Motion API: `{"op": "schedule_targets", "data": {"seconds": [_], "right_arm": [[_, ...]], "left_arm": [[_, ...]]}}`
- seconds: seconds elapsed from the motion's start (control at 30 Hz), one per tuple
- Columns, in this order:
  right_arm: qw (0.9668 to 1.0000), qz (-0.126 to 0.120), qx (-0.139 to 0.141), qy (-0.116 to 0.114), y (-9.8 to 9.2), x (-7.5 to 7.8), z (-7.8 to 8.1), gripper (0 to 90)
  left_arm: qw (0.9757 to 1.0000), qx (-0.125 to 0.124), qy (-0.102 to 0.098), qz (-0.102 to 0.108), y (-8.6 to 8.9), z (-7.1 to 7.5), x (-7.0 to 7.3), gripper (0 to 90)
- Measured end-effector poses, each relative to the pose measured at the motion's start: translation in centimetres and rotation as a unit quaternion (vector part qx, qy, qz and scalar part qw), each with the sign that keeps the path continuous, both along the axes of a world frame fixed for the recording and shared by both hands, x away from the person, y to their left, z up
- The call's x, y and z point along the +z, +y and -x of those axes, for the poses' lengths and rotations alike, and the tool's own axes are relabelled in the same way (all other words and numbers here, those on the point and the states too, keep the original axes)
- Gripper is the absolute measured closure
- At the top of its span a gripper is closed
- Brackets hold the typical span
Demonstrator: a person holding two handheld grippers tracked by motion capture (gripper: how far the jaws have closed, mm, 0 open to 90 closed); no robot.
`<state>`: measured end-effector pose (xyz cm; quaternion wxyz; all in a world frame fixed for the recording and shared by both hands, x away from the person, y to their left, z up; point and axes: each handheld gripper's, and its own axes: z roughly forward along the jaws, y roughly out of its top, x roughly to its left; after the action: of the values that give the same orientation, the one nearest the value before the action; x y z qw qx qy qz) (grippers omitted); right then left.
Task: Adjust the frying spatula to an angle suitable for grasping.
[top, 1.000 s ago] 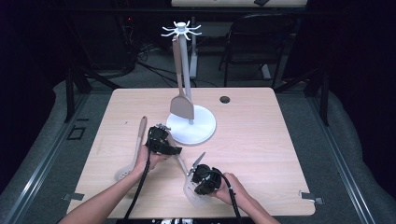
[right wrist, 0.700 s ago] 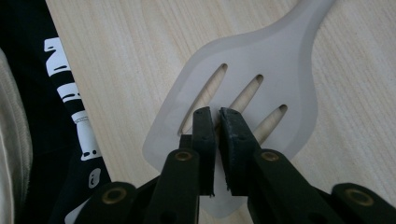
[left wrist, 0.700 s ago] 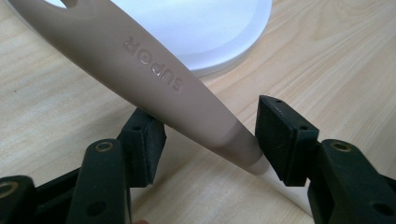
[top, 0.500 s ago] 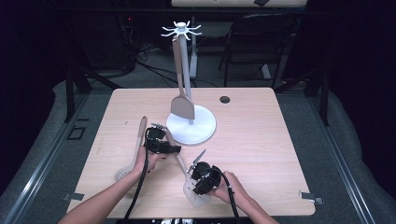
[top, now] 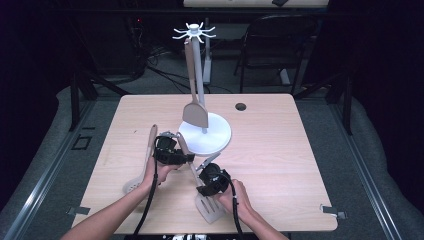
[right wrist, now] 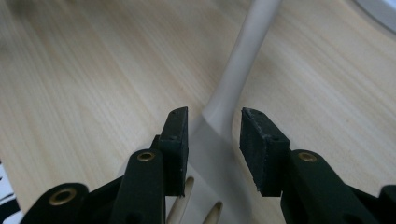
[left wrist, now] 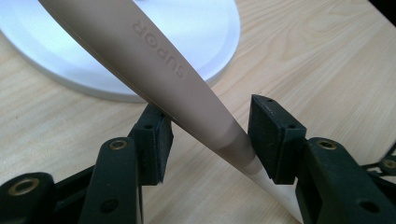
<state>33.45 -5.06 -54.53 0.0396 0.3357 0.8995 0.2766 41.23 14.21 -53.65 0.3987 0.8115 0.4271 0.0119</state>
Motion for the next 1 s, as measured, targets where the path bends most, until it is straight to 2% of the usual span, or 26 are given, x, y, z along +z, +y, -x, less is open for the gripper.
{"op": "schedule_targets", "data": {"seconds": [0.13,0.37,0.57,0.8,0.93,1.0], "right_arm": [[0.9999,-0.009,-0.003,-0.002,0.0,0.0,-0.3,63.8],[0.9996,-0.028,-0.001,0.007,-0.5,0.1,-0.6,65.6],[0.9986,-0.047,-0.013,0.017,-0.9,0.2,-0.8,68.2],[0.9976,-0.065,-0.021,0.012,-1.1,0.2,-0.8,69.4],[0.9975,-0.066,-0.023,0.011,-1.4,0.4,-0.8,71.2],[0.9973,-0.068,-0.027,0.009,-1.4,0.5,-0.7,71.5]], "left_arm": [[0.9999,0.001,-0.014,0.006,-0.1,0.4,0.4,51.6],[0.9993,0.001,-0.035,0.015,-0.4,1.2,1.1,53.2],[0.9987,0.000,-0.045,0.024,-0.3,1.6,1.4,54.5],[0.9976,-0.007,-0.055,0.041,-0.3,2.0,1.7,56.6],[0.9965,-0.006,-0.063,0.054,-0.4,2.4,1.8,58.0],[0.9964,-0.009,-0.066,0.053,-0.4,2.5,1.8,58.1]]}}
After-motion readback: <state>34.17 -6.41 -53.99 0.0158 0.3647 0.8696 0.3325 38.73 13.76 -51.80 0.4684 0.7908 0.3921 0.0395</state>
